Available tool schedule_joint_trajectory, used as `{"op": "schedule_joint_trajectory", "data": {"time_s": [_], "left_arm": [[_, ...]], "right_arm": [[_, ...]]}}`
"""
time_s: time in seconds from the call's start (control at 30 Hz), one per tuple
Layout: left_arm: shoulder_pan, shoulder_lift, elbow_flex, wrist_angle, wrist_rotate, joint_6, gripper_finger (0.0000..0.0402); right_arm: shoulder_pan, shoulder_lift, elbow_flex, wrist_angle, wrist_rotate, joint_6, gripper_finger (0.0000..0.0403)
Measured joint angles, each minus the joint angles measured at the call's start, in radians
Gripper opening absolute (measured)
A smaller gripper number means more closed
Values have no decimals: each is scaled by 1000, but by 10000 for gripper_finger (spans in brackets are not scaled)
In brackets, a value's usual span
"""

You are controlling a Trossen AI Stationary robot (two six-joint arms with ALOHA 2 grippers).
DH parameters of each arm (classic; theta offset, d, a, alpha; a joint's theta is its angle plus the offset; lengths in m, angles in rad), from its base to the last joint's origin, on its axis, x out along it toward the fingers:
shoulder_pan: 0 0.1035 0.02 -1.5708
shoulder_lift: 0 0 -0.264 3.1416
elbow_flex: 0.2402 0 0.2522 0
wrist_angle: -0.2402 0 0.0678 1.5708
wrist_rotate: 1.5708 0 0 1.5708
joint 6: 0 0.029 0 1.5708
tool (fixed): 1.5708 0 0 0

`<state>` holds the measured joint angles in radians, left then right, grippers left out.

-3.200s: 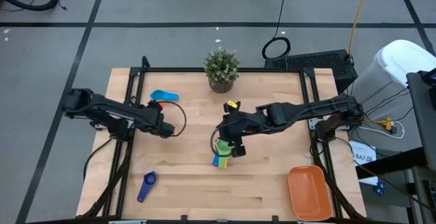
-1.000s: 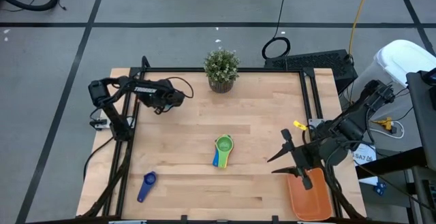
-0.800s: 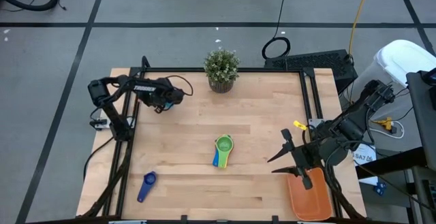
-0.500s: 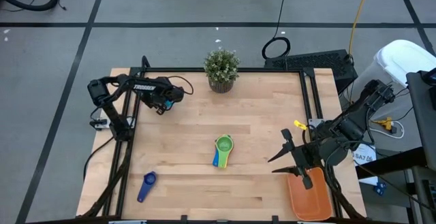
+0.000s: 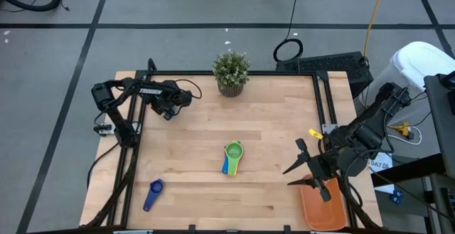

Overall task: Nest measuring cups in basket
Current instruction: Stack the orange measuring cup on top of the light blue measuring cup, then move the nested light blue and orange measuring cups to the left of the other nested measuring cups

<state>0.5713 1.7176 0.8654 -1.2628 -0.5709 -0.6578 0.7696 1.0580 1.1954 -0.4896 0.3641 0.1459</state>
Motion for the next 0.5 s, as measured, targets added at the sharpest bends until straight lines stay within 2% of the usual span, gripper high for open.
{"op": "schedule_joint_trajectory", "data": {"time_s": [0.2,0.5], "left_arm": [[0,0,0,0,21,-1,183],[0,0,0,2,-8,45,180]], "right_arm": [[0,0,0,4,1,0,143],[0,0,0,8,1,0,144]]}}
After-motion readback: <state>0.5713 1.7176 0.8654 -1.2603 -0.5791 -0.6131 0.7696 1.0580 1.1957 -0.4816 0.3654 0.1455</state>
